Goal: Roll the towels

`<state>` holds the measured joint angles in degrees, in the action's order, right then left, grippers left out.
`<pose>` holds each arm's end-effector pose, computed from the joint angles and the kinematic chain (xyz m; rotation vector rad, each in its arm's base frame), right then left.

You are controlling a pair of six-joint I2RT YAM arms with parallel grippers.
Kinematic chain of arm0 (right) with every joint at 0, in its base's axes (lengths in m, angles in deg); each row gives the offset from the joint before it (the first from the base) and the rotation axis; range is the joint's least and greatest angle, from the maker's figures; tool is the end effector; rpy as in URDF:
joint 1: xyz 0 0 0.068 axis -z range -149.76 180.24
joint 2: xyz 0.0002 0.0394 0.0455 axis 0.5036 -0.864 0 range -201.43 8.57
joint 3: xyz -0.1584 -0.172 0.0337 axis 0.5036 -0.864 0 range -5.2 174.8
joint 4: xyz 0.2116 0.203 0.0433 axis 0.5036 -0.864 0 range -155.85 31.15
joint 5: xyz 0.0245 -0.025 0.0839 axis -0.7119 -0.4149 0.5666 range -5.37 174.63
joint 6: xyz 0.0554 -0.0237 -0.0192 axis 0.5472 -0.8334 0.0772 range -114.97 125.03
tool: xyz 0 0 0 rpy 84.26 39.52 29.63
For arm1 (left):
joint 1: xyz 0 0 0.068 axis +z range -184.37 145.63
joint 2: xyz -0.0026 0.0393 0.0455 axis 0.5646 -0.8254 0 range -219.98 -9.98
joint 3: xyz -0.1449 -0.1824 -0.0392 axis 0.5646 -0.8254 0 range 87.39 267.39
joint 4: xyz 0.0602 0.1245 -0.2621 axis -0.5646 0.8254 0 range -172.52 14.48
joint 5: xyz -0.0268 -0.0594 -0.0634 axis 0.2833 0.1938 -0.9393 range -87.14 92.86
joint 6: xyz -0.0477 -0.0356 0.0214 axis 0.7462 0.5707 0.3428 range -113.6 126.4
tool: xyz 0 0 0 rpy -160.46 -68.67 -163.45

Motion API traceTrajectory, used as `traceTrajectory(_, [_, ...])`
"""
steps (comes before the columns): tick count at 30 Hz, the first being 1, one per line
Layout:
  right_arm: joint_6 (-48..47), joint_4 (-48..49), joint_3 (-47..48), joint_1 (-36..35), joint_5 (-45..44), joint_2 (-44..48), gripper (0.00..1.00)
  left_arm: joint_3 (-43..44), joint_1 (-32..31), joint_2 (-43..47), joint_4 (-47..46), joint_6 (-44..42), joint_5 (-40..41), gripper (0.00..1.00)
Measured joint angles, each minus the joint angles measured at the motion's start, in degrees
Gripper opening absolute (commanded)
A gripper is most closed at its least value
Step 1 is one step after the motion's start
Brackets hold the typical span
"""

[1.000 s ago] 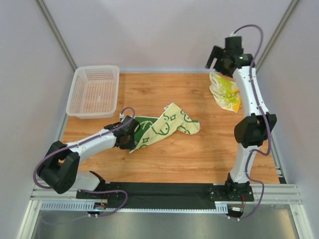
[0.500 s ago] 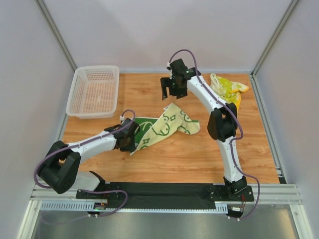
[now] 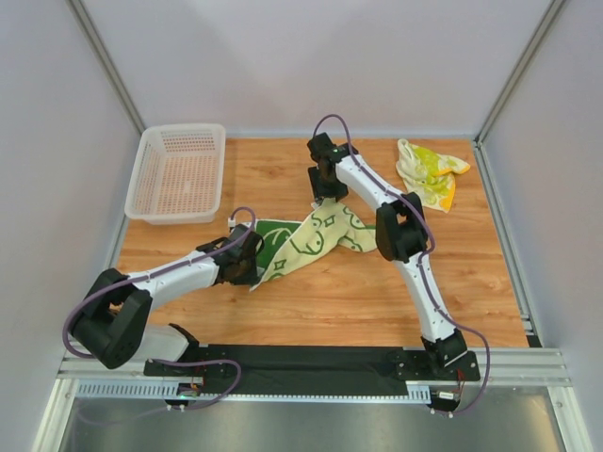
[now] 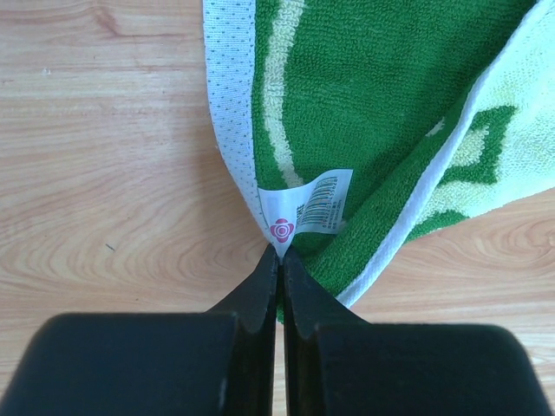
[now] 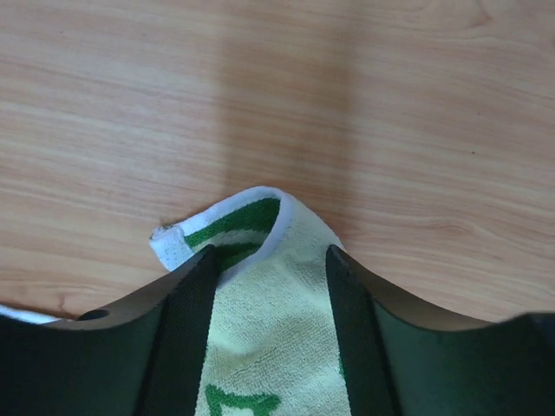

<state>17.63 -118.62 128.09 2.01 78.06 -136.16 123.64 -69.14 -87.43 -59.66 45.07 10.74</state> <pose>0.4716 0.2468 0.1311 -0.3537 2.7725 0.0111 0.2305 -0.1519 0.0836 -0.1343 2.6864 -0.2217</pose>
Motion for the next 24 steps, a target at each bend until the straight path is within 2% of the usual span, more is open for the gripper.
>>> traceTrajectory(2, [-0.33, 0.07, 0.24, -0.09, -1.46, -0.39, 0.4, -0.02, 0.0, -0.09, -0.28, -0.02, -0.09, 0.0])
traceTrajectory(3, [-0.39, 0.0, 0.26, -0.09, -1.92, -0.42, 0.23, 0.0, 0.0, -0.13, -0.44, -0.02, -0.11, 0.0])
traceTrajectory(5, [-0.63, 0.02, 0.31, -0.09, -2.6, -0.39, 0.06, 0.0, 0.0, -0.2, -0.68, -0.02, -0.17, 0.0])
traceTrajectory(6, [-0.55, 0.02, 0.39, -0.07, -2.89, -0.39, 0.0, 0.0, 0.0, -0.24, -0.81, -0.04, -0.24, 0.0])
traceTrajectory(10, [0.74, -0.81, -0.02, 0.31, -4.0, 0.85, 0.0, 1.11, -0.02, -1.05, 0.24, -0.55, -0.22, 0.0])
traceTrajectory(13, [2.97, -0.15, -8.02, 0.57, -4.26, 7.93, 0.0, 3.19, -0.02, -1.97, 3.06, -1.55, 0.5, 0.0])
traceTrajectory(14, [4.22, 1.27, -13.51, 0.57, -3.87, 12.68, 0.0, 3.91, -0.04, -1.84, 4.04, -1.86, 1.22, 0.0])
traceTrajectory(15, [6.29, 5.92, -23.45, 0.57, -3.63, 20.31, 0.0, 4.76, -0.04, -1.6, 5.07, -2.16, 1.86, 0.0])
traceTrajectory(18, [13.99, 11.56, -51.93, 0.07, -2.19, 47.08, 0.01, 6.32, -0.02, 0.83, 7.69, -2.89, 4.22, 0.0])
traceTrajectory(19, [17.49, 12.7, -61.55, -0.28, -1.42, 58.69, 0.34, 6.49, -0.02, 1.75, 8.28, -2.99, 4.79, 0.0])
traceTrajectory(20, [19.3, 13.44, -65.44, -0.94, -0.83, 63.34, 0.34, 6.58, 0.0, 2.97, 8.94, -3.02, 5.53, 0.0])
traceTrajectory(21, [21.94, 17.05, -72.3, -1.57, 0.24, 70.58, 0.61, 6.58, 0.09, 4.2, 9.62, -2.99, 6.16, 0.0])
traceTrajectory(23, [26.84, 19.56, -81.7, -2.6, 3.5, 79.34, 0.73, 6.56, 0.26, 5.99, 10.75, -2.84, 6.99, 0.0])
traceTrajectory(24, [28.81, 20.46, -85.59, -3.02, 4.92, 80.89, 0.75, 6.45, 0.31, 6.58, 11.08, -2.67, 7.32, 0.0])
